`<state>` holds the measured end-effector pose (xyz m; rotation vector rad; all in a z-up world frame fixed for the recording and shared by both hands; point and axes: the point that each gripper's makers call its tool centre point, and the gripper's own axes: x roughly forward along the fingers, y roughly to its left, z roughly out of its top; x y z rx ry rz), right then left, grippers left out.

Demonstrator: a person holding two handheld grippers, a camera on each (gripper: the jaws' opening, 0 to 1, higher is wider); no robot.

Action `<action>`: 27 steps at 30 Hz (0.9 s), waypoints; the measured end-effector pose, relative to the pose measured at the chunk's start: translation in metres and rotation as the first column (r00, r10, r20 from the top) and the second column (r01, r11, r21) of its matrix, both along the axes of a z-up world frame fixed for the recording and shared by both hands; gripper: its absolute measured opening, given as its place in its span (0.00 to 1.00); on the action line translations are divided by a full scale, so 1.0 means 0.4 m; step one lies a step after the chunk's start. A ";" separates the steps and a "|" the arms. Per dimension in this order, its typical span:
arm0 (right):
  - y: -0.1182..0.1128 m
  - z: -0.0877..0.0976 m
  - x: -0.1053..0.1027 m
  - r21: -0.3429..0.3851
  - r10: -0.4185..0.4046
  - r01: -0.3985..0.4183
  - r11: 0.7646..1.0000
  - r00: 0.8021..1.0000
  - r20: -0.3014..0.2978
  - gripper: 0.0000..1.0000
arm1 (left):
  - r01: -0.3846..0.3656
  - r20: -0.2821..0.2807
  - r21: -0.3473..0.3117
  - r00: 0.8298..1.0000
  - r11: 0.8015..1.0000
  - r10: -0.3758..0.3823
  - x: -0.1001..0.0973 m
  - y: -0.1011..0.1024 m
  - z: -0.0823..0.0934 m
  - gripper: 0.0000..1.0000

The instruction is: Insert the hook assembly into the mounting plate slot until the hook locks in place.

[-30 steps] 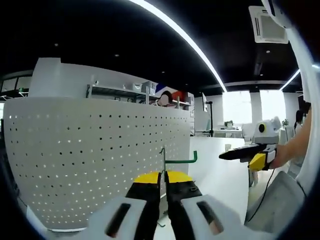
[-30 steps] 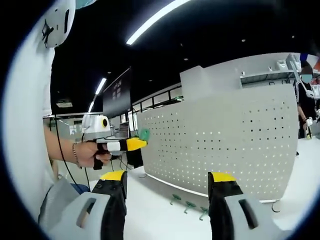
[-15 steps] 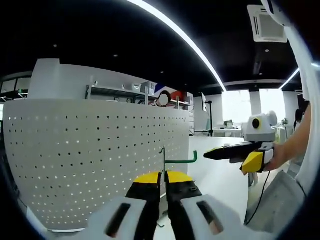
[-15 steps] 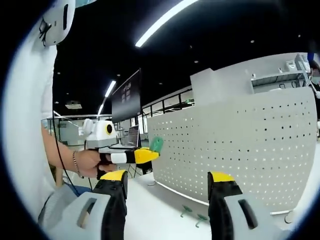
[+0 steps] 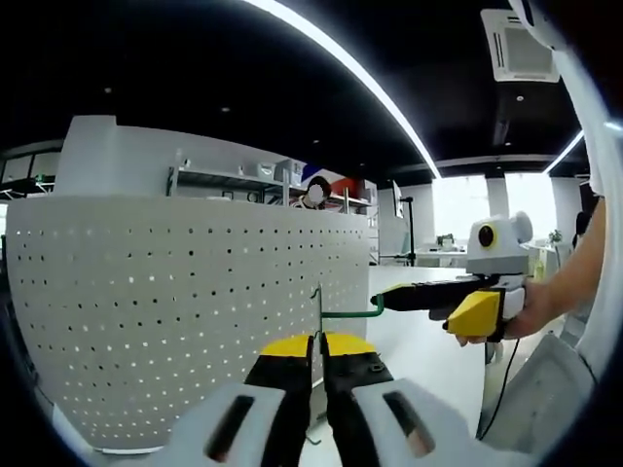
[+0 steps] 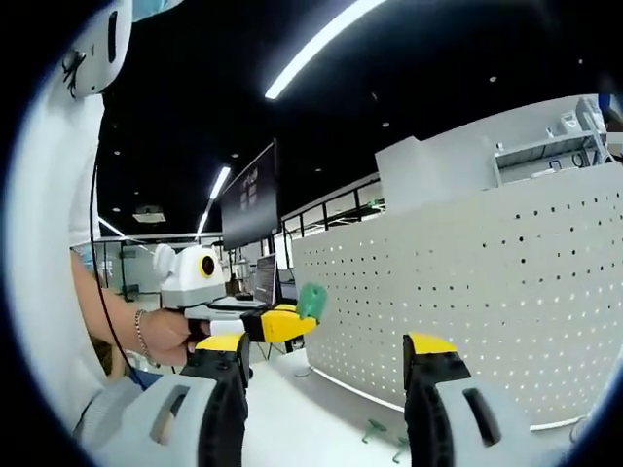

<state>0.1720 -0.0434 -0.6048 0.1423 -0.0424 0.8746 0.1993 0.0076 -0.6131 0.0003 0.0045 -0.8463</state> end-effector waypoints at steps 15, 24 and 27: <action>0.073 0.022 0.022 0.031 0.047 -0.047 0.998 0.999 0.000 0.58 | -0.017 0.002 0.010 1.000 1.000 0.017 0.002 0.008 -0.002 0.03; 0.094 0.033 0.030 0.046 0.061 -0.061 0.997 0.998 0.001 0.55 | -0.019 -0.001 0.013 1.000 1.000 0.019 0.001 0.005 -0.007 0.03; 0.101 0.032 0.031 0.039 0.065 -0.065 0.997 0.998 -0.003 0.51 | -0.019 0.001 0.012 1.000 1.000 0.019 0.000 0.003 -0.006 0.03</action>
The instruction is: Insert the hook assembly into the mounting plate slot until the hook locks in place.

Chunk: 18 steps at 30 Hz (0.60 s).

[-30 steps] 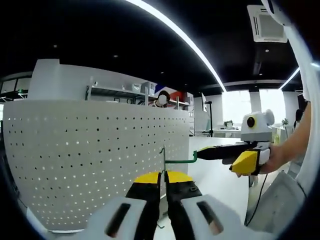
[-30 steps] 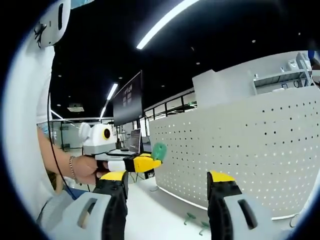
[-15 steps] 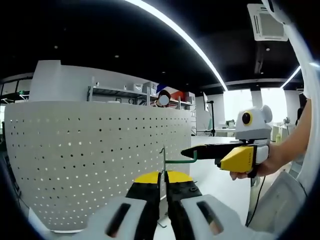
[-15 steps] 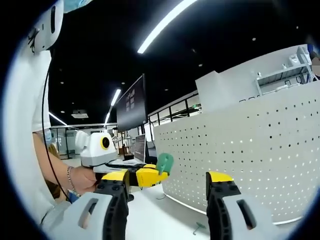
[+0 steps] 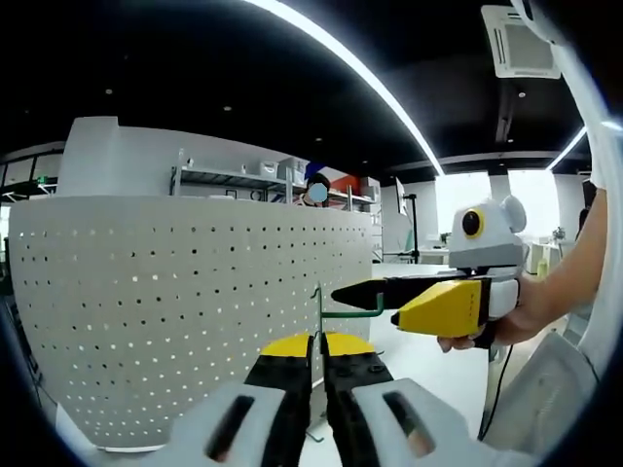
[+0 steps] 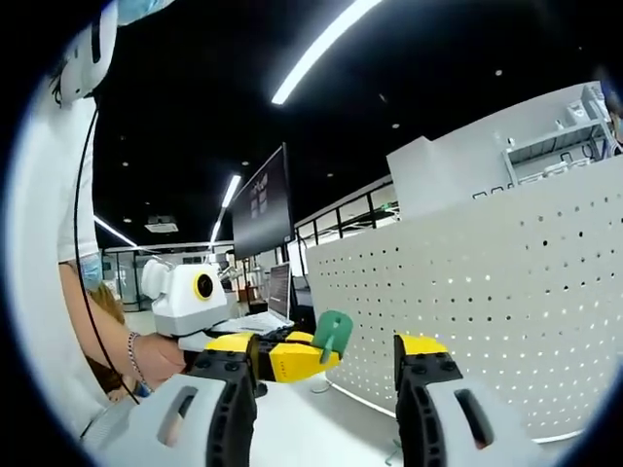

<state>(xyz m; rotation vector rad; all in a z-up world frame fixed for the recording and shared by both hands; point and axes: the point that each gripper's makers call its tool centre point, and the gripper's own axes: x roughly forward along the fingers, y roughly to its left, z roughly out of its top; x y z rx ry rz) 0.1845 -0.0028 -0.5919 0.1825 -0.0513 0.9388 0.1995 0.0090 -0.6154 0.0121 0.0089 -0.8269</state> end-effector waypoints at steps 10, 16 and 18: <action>0.010 -0.006 0.007 -0.003 0.004 -0.005 1.000 0.999 -0.036 0.32 | -0.005 0.000 0.001 1.000 1.000 0.005 0.002 0.001 0.001 0.03; 0.017 -0.015 0.007 -0.015 0.002 -0.003 1.000 0.999 -0.046 0.23 | -0.006 0.001 0.002 1.000 1.000 0.006 0.000 0.001 0.001 0.03; 0.019 -0.013 0.006 -0.004 0.005 -0.005 1.000 0.999 -0.053 0.21 | -0.003 -0.001 -0.001 1.000 1.000 0.003 0.000 0.000 0.002 0.03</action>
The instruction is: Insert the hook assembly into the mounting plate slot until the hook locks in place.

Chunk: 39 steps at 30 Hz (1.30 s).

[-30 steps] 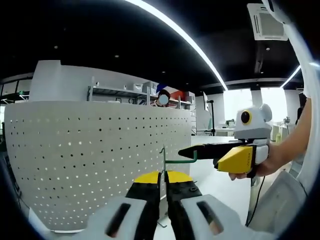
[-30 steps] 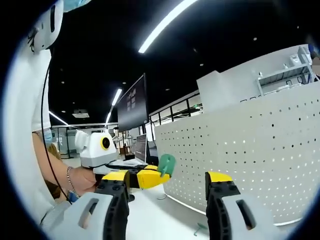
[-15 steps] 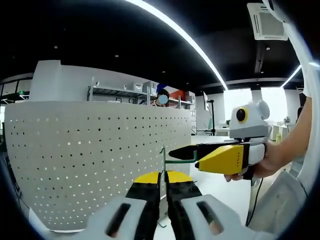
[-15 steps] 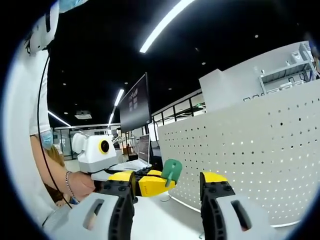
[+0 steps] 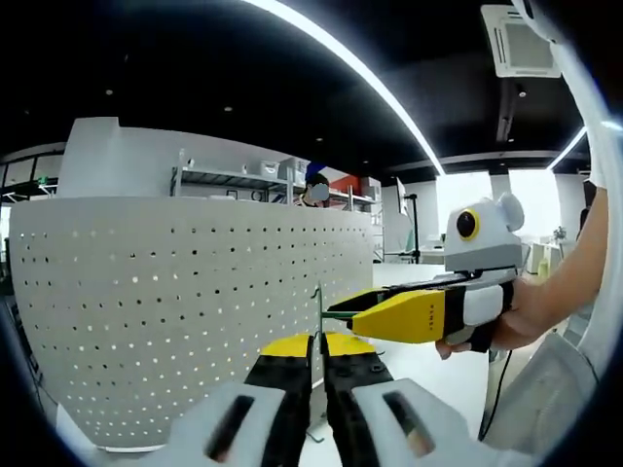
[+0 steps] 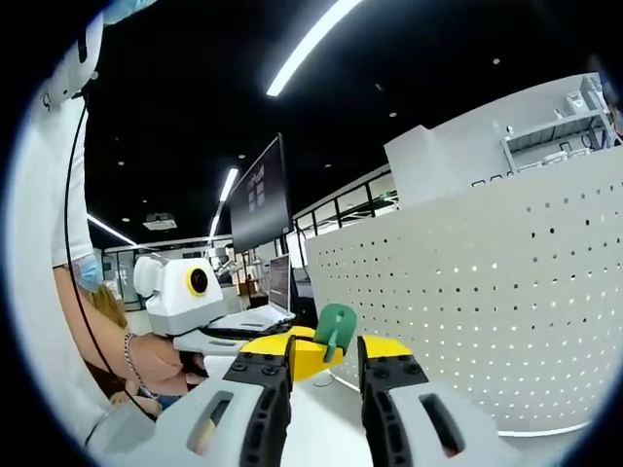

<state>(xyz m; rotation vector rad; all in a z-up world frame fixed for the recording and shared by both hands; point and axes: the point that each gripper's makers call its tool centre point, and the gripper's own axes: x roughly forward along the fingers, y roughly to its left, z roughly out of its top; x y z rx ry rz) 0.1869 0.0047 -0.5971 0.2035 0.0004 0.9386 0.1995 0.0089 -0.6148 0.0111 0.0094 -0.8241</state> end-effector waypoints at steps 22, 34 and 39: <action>-0.006 0.015 0.017 -0.009 -0.045 0.045 0.999 0.998 0.048 0.04 | -0.004 0.015 0.003 1.000 1.000 0.004 -0.002 -0.013 0.012 0.03; -0.014 0.004 0.020 0.027 -0.071 0.071 0.997 0.997 -0.012 0.01 | -0.029 0.013 0.009 0.999 1.000 0.029 -0.003 -0.017 0.005 0.03; -0.013 0.008 0.020 0.049 -0.077 0.078 0.996 0.997 -0.032 0.01 | -0.036 0.012 0.001 0.999 0.999 0.036 -0.003 -0.016 0.008 0.03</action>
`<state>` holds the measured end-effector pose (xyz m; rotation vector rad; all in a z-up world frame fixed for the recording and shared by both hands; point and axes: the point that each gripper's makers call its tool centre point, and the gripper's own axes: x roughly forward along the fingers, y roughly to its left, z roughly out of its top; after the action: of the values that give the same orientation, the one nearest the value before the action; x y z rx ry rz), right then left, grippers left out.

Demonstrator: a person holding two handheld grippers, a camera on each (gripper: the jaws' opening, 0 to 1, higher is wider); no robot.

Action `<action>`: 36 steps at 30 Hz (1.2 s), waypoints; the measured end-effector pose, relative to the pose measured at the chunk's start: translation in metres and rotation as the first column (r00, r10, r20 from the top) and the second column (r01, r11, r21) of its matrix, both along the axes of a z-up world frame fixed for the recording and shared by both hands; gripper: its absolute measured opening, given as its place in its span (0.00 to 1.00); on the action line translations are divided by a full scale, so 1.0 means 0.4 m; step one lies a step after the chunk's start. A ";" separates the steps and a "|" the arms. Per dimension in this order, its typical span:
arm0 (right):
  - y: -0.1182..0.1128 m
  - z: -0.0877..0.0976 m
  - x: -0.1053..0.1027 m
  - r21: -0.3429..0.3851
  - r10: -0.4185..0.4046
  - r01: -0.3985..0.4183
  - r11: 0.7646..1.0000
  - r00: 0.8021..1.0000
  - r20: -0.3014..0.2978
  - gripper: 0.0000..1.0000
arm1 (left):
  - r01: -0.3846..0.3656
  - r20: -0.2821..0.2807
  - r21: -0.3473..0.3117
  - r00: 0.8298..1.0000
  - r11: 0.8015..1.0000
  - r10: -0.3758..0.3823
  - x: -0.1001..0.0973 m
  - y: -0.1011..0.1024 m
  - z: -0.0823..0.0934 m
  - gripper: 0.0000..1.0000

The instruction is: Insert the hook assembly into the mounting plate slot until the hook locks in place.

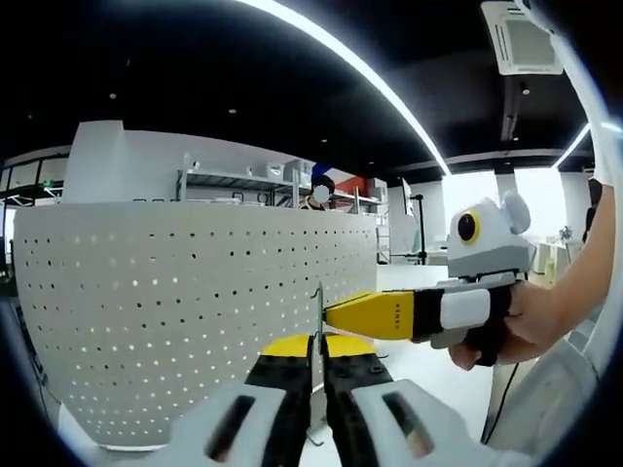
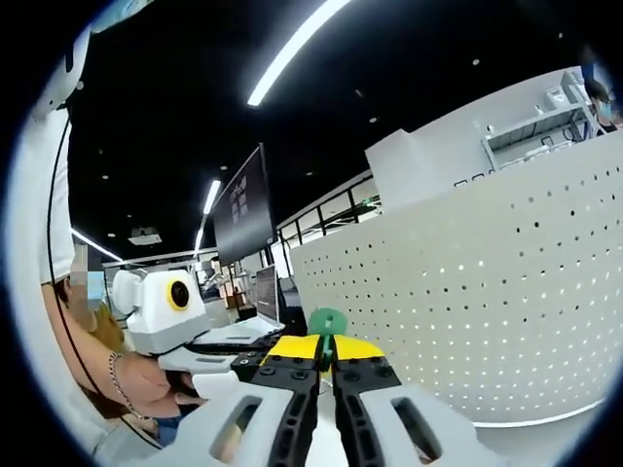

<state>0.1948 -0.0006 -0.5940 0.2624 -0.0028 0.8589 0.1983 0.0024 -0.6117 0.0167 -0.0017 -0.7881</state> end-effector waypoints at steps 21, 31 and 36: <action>0.004 0.004 -0.012 -0.027 0.015 -0.015 1.000 1.000 -0.007 0.00 | 0.011 -0.005 0.025 1.000 1.000 -0.011 -0.008 0.000 -0.003 0.08; 0.003 -0.001 -0.013 -0.032 0.014 -0.015 0.999 1.000 -0.013 0.00 | 0.039 -0.027 0.054 0.999 0.998 -0.037 -0.014 -0.012 -0.028 0.40; 0.004 -0.004 -0.014 -0.035 0.015 -0.015 0.999 1.000 -0.019 0.00 | 0.047 -0.038 0.066 0.998 0.997 -0.045 -0.019 -0.019 -0.039 0.52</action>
<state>0.1894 0.0009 -0.5957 0.2380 0.0316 0.8704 0.1906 -0.0052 -0.6273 0.0658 0.0596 -0.8343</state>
